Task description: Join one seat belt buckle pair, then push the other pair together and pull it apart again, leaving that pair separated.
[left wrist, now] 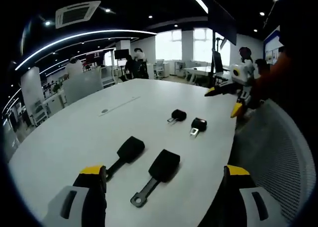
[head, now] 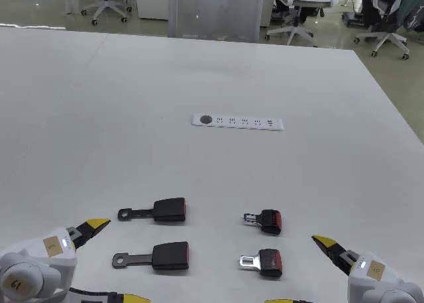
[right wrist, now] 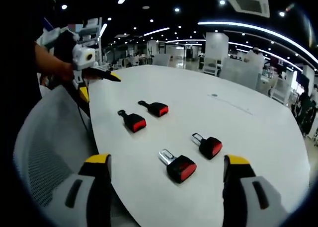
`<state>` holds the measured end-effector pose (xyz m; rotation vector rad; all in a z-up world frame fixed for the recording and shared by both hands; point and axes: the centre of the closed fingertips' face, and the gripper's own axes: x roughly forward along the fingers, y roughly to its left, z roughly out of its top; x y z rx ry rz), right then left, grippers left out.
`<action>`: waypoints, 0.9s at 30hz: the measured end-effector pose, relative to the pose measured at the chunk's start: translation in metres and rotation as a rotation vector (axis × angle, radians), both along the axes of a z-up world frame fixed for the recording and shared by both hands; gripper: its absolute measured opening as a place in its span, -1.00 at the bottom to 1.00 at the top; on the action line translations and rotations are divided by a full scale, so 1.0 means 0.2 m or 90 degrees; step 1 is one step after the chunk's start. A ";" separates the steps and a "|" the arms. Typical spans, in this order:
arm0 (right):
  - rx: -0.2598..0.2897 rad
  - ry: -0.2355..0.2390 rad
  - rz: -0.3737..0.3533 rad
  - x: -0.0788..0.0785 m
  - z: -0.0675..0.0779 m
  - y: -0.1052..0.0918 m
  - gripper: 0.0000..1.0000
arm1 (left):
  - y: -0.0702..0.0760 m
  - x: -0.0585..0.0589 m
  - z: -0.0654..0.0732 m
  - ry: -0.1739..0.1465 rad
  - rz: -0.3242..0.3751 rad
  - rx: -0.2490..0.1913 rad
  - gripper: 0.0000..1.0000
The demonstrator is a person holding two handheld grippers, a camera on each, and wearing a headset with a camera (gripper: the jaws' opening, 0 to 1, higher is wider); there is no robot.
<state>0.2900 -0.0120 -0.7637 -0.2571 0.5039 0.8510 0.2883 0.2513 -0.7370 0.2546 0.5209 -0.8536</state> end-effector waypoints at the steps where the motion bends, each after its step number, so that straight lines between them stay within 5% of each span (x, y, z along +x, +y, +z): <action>1: 0.000 -0.001 -0.001 0.00 0.00 0.00 0.86 | 0.00 0.00 0.00 0.000 0.000 0.000 0.97; 27: 0.000 0.015 0.001 -0.02 -0.03 0.01 0.80 | 0.01 -0.01 -0.02 0.006 -0.005 0.004 0.96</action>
